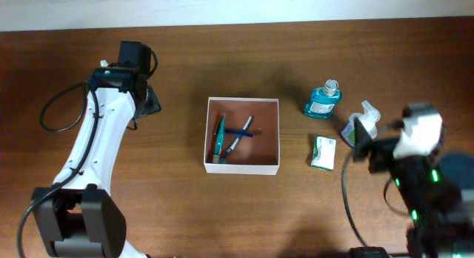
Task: Pack container
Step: 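Move the right gripper over the teal mouthwash bottle cap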
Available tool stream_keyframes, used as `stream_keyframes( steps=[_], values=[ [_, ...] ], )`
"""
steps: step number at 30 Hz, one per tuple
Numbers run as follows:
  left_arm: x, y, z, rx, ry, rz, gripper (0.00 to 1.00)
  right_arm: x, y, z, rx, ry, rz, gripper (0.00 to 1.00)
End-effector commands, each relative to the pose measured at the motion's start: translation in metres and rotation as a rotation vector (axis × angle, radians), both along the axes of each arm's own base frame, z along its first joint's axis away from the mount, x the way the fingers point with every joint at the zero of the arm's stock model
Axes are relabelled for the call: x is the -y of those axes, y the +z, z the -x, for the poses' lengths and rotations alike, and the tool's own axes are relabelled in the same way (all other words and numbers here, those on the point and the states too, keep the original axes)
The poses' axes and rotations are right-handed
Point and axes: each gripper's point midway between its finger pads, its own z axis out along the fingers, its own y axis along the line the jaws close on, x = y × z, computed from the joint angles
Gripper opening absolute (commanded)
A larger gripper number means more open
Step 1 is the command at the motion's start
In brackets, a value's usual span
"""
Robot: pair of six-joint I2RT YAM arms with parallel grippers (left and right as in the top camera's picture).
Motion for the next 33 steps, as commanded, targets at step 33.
stream_keyframes(
  steps=[33],
  values=[
    [-0.003, 0.008, 0.0, 0.019, 0.003, -0.013, 0.99, -0.014, -0.126, -0.152, -0.361, 0.045, -0.088, 0.96]
  ],
)
